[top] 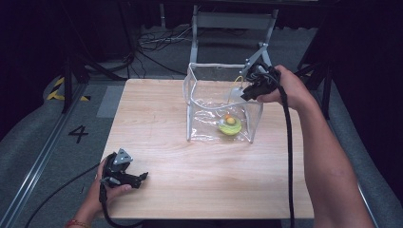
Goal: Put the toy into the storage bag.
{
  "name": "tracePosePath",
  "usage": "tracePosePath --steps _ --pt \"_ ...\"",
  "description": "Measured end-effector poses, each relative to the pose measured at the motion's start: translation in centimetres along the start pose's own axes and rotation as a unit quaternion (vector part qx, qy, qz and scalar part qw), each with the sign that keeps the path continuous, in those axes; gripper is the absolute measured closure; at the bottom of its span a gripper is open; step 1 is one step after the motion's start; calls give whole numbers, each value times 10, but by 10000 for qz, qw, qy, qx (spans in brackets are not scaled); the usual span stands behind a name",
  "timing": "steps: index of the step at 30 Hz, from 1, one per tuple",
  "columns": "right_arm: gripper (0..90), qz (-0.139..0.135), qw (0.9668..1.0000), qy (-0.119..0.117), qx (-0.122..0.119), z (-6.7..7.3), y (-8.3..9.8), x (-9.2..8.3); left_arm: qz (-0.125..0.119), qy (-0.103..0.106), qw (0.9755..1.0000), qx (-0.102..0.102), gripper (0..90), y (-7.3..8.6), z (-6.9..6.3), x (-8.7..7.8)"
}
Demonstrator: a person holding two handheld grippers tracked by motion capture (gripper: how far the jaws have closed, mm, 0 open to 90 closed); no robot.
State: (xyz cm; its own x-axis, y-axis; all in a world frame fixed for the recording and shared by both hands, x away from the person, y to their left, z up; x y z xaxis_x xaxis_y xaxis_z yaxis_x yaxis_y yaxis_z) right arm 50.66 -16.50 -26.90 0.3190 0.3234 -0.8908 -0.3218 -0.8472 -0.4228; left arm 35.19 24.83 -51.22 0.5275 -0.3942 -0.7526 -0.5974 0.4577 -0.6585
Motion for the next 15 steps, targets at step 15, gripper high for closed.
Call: tracePosePath --steps 15 --pt "458 -751 9955 514 258 23 32 -25 -6 -6 10000 5 14 0 0 0"
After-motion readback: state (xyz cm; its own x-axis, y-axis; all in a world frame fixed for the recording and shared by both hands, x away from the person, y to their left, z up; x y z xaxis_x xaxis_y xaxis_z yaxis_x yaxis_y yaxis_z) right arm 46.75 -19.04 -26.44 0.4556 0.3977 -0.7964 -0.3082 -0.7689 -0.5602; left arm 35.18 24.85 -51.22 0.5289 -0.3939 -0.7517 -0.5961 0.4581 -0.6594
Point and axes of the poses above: each handheld gripper's, and its own axes: x roughly forward along the jaws, y roughly out of its underside, z roughly to its left, the point moved 3 cm from there along x, roughly forward along the jaws, and after that the axes turned 2 degrees about -y, right-handed, at the moved point
